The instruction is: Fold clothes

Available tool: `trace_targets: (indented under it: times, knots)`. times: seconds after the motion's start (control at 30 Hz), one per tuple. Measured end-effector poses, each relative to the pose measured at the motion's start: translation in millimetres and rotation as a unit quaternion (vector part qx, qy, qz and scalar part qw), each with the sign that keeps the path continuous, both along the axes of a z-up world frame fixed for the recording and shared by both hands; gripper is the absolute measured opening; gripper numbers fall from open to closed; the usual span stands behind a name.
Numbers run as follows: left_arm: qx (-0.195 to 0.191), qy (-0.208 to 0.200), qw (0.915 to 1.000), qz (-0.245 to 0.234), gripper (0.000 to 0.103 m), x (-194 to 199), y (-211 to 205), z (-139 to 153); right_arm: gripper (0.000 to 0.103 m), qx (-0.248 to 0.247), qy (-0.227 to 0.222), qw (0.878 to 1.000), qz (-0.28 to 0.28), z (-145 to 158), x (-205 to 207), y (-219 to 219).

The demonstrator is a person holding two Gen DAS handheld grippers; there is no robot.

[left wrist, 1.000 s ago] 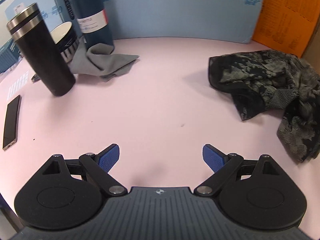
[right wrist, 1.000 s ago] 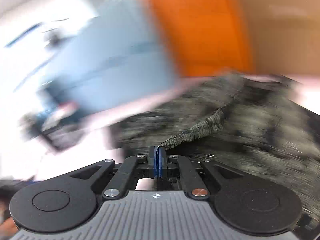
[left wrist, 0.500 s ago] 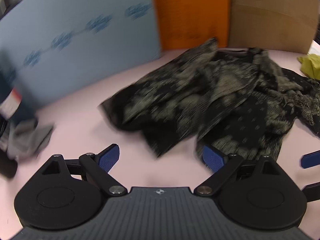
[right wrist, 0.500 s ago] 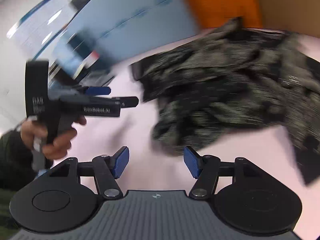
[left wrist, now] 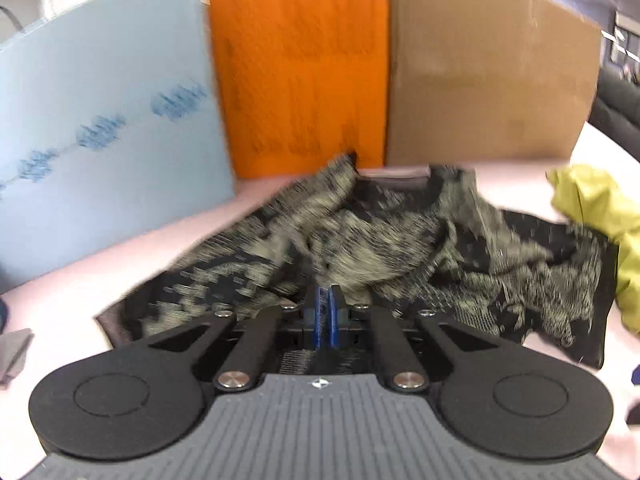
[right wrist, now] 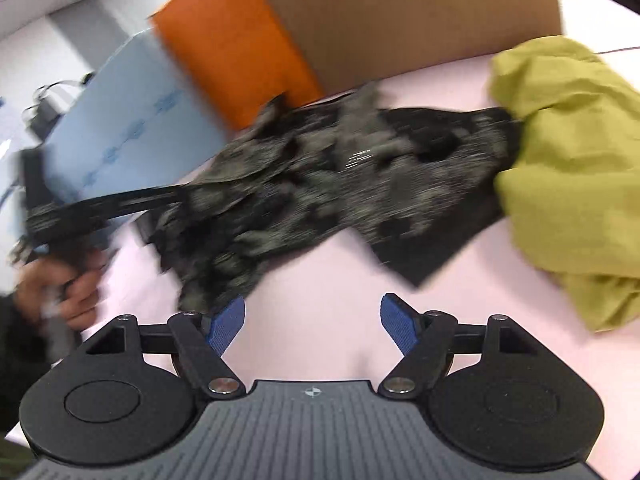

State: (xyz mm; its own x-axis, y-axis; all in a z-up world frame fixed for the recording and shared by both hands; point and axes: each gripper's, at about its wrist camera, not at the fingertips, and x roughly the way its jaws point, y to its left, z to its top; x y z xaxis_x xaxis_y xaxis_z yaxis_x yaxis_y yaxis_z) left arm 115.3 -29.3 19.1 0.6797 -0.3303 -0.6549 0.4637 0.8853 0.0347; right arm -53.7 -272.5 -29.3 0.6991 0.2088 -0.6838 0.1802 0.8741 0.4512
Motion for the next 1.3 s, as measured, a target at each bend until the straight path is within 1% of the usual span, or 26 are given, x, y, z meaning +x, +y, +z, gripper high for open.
trace_targets:
  times: [0.1,0.17,0.23,0.27,0.3,0.33,0.37,0.4,0.47,0.57,0.6,0.63,0.73,0.8,0.83,0.87,0.9,0.93,0.97,1.0,1.07,1.13,1.23,1.3]
  knots:
    - [-0.008,-0.021,0.999,0.04,0.004,-7.9,36.4,14.9,0.074,-0.016,0.004,1.0,-0.015,-2.6,9.9,-7.9]
    - [-0.008,-0.017,0.9977,0.065,0.004,-10.3,62.0,19.5,0.079,-0.02,0.003,1.0,-0.01,-4.1,17.2,-8.5]
    - [-0.005,-0.005,0.9979,0.065,0.008,-11.3,78.2,16.4,0.079,-0.016,0.004,1.0,-0.001,-6.0,27.6,-3.4]
    - [-0.001,0.0,0.998,0.064,0.019,-11.8,84.5,14.1,0.079,-0.008,0.005,1.0,0.007,-7.6,33.7,0.3]
    - [0.009,0.002,0.9982,0.059,0.034,-13.0,83.6,9.8,0.079,-0.003,0.006,1.0,0.015,-9.1,40.3,4.6]
    - [0.021,-0.004,0.9986,0.048,0.043,-15.4,76.7,6.7,0.079,-0.004,0.008,1.0,0.021,-9.7,47.1,10.6]
    - [0.033,-0.01,0.9987,0.037,0.06,-17.9,69.8,3.5,0.08,-0.006,0.009,1.0,0.026,-9.2,52.7,18.2]
    - [0.045,-0.016,0.9985,0.027,0.073,-20.4,63.0,0.3,0.08,-0.005,0.01,0.999,0.031,-8.6,57.0,25.5]
    - [0.071,-0.04,0.9967,-0.004,0.083,-27.6,44.8,-5.8,0.082,0.006,0.007,0.999,0.041,-7.2,59.6,38.9]
    - [0.105,-0.057,0.9913,-0.056,0.083,-29.4,6.4,-17.1,0.083,0.012,0.007,0.999,0.047,-6.8,53.0,49.7]
    - [0.115,-0.056,0.9897,-0.066,0.083,-27.5,-5.9,-22.9,0.083,0.012,0.009,0.999,0.046,-6.9,49.3,51.8]
    - [0.125,-0.056,0.9882,-0.068,0.083,-25.7,-16.6,-28.4,0.083,0.013,0.01,0.999,0.045,-6.8,45.3,53.1]
    - [0.152,-0.059,0.9853,-0.051,0.083,-17.5,-39.9,-43.1,0.083,0.021,0.018,0.999,0.027,-5.2,28.3,46.4]
    - [0.148,-0.045,0.9868,-0.046,0.083,-12.8,-44.6,-49.1,0.083,0.023,0.02,0.999,0.013,-4.0,15.2,38.2]
    - [0.147,-0.039,0.9874,-0.044,0.083,-10.5,-46.4,-52.2,0.084,0.023,0.022,0.999,0.006,-4.0,9.4,34.6]
    - [0.146,-0.035,0.9876,-0.045,0.077,-8.8,-46.9,-55.0,0.084,0.021,0.025,0.999,-0.001,-4.4,4.2,31.5]
    - [0.142,-0.03,0.9883,-0.049,0.056,-7.6,-46.5,-57.1,0.084,0.02,0.027,0.999,-0.008,-5.1,-0.4,28.9]
    - [0.135,-0.021,0.9893,-0.051,0.041,-6.0,-45.3,-58.5,0.084,0.02,0.029,0.999,-0.013,-6.0,-4.1,26.8]
    - [0.128,-0.009,0.9907,-0.045,0.01,-3.5,-43.4,-59.0,0.084,0.02,0.031,0.999,-0.018,-7.1,-7.0,25.1]
    - [0.117,0.0,0.9925,-0.034,0.003,-1.1,-40.6,-59.0,0.084,0.02,0.032,0.999,-0.02,-8.0,-9.3,23.9]
    - [0.087,0.008,0.9962,-0.009,0.003,1.6,-33.0,-55.1,0.084,0.022,0.034,0.999,-0.019,-9.3,-11.6,23.4]
    - [0.061,0.006,0.998,0.013,0.003,0.6,-25.1,-48.0,0.084,0.019,0.033,0.999,-0.012,-8.8,-12.4,25.2]
    - [0.03,-0.006,0.9985,0.045,0.003,-5.0,-8.1,-31.3,0.084,0.01,0.028,1.0,0.004,-5.7,-9.3,30.2]
    - [0.016,-0.013,0.9972,0.072,0.003,-8.7,10.0,-20.5,0.084,0.007,0.021,1.0,0.011,-3.7,-5.6,31.4]
